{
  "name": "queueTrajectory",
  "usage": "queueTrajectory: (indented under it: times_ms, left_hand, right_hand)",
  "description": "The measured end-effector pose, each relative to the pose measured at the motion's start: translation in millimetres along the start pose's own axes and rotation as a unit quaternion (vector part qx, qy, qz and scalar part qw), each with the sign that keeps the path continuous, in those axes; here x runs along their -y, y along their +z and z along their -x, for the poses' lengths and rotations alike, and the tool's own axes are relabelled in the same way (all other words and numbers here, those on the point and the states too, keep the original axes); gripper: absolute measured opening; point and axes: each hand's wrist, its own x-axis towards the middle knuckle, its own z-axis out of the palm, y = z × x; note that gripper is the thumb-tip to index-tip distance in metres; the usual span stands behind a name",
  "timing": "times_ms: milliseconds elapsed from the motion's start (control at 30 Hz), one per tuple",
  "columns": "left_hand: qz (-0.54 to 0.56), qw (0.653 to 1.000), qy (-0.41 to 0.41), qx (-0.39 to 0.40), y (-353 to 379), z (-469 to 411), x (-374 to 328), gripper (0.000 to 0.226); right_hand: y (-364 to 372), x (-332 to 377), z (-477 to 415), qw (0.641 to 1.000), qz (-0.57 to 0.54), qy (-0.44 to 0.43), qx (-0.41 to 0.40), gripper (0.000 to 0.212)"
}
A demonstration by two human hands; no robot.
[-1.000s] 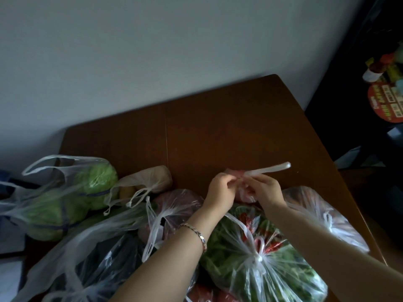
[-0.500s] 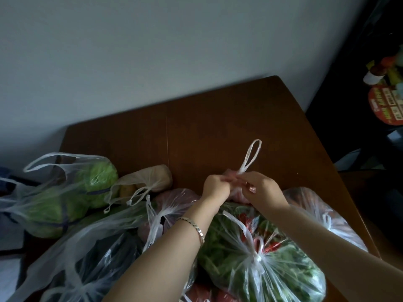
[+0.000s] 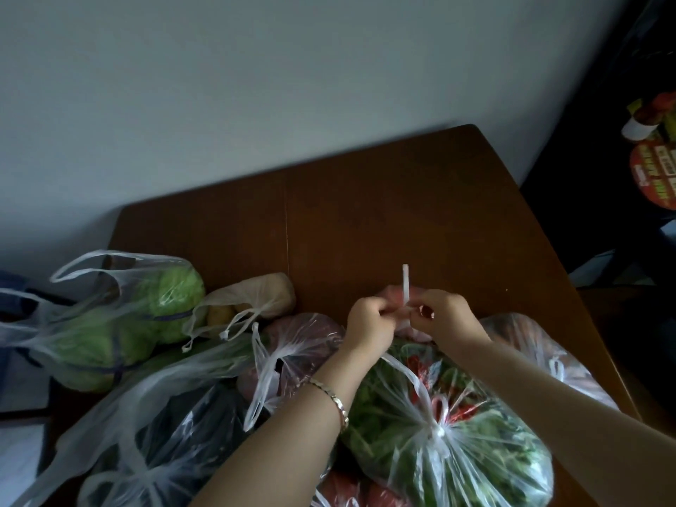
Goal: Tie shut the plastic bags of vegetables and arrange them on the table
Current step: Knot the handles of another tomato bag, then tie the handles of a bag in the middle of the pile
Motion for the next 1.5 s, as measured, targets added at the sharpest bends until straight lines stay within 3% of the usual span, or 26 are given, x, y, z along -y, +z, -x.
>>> queueTrajectory:
  times_ms: [233,333,400,467,533,633,733,800,900,1067,1167,1333,1500]
  left_hand:
    - [-0.042,0.997,0.058,-0.039,8.5,3.8,0.6,0.02]
    - [-0.064,0.993,0.073,-0.071,10.0,1.2,5.5,0.021]
    - [-0.07,0.991,0.095,-0.064,8.5,-0.2,7.4,0.021]
    - [-0.073,0.989,0.12,-0.038,5.7,-0.5,7.4,0.019]
    - [-0.06,0.991,0.119,-0.012,6.3,-0.6,6.2,0.02]
    - [-0.004,1.0,0.019,0.023,10.1,-0.5,0.2,0.024]
    - [0.053,0.995,-0.064,0.061,12.8,-2.8,-4.7,0.033]
    - [0.064,0.993,-0.078,0.057,9.8,-2.7,-8.3,0.033]
    - [0.076,0.99,-0.098,0.06,7.6,-2.2,-7.9,0.03]
    - [0.072,0.992,-0.102,0.03,9.2,-4.0,-4.5,0.024]
    - [-0.016,0.998,-0.052,0.005,13.0,-7.8,-1.7,0.02]
    - [-0.108,0.993,-0.027,-0.045,16.3,-7.6,-1.0,0.02]
    - [-0.169,0.984,-0.032,-0.044,13.4,-1.1,-8.2,0.024]
  right_hand:
    - [3.8,-3.5,7.5,0.969,-0.207,0.111,-0.07,0.012]
    - [-0.1,1.4,2.9,0.945,-0.277,0.163,-0.054,0.02]
    - [-3.5,-0.6,-1.6,0.905,-0.365,0.221,0.004,0.02]
    - [-8.2,-5.4,-5.0,0.827,-0.484,0.273,0.079,0.023]
    - [-13.1,-10.9,-4.3,0.8,-0.513,0.284,0.127,0.026]
    - [-11.6,-16.8,-0.4,0.867,-0.432,0.216,0.121,0.026]
    - [-6.9,-19.8,1.7,0.97,-0.223,0.09,0.044,0.025]
    - [-5.2,-20.7,2.7,0.996,-0.085,-0.019,-0.017,0.019]
    - [-4.1,-26.2,4.4,0.982,0.066,-0.169,-0.055,0.013]
    - [-7.1,-29.1,2.9,0.951,0.188,-0.245,-0.014,0.011]
    - [-6.6,-31.2,8.4,0.957,0.179,-0.229,0.013,0.008]
    - [-7.0,-28.2,20.4,0.97,0.109,-0.215,0.034,0.033]
    - [-16.8,-27.5,21.4,0.98,0.147,-0.105,0.087,0.017]
